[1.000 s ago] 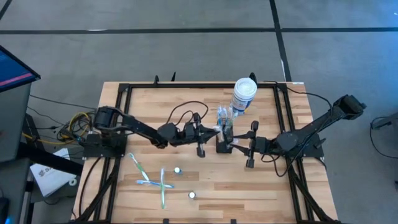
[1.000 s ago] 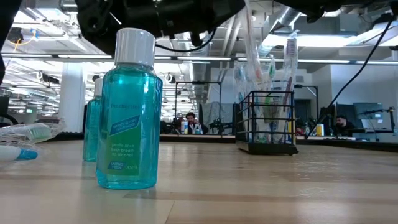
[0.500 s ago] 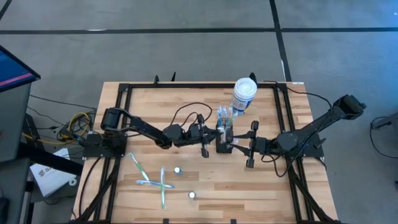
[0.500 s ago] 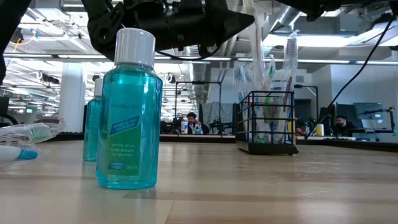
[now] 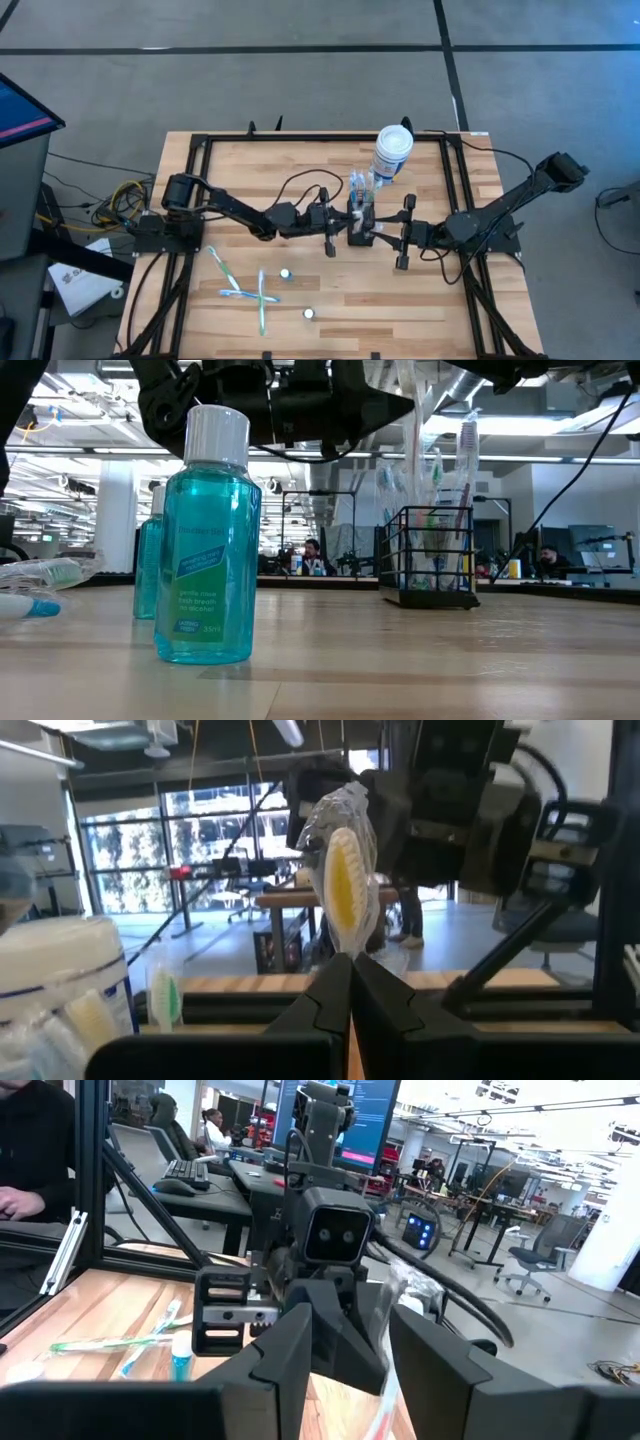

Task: Pick & Place toothbrushing station
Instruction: Put the orange toothbrush into the wire mesh organizer

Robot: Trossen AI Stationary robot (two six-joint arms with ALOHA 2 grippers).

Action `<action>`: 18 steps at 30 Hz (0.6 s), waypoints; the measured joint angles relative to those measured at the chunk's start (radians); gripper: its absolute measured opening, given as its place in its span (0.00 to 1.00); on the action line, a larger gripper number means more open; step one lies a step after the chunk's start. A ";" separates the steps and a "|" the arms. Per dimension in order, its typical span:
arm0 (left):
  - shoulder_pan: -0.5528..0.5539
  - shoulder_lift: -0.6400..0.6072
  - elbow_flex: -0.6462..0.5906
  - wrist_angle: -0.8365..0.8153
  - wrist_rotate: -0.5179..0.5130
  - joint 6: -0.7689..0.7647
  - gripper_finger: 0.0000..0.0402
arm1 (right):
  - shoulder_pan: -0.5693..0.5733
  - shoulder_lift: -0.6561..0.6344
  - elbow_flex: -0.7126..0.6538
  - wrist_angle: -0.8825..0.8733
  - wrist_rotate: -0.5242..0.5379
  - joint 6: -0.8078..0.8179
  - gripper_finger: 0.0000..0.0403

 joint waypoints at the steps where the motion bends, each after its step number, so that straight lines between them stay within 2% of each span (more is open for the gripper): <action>1: 0.000 0.000 0.000 -0.002 0.000 0.000 0.00 | 0.000 0.000 0.000 0.000 0.000 0.000 0.32; 12: 0.001 0.009 0.000 0.000 0.001 -0.003 0.00 | 0.000 0.000 0.000 0.000 0.000 0.002 0.32; 18: 0.006 0.063 0.000 0.015 0.001 -0.030 0.00 | 0.000 0.000 0.000 0.001 0.000 0.002 0.32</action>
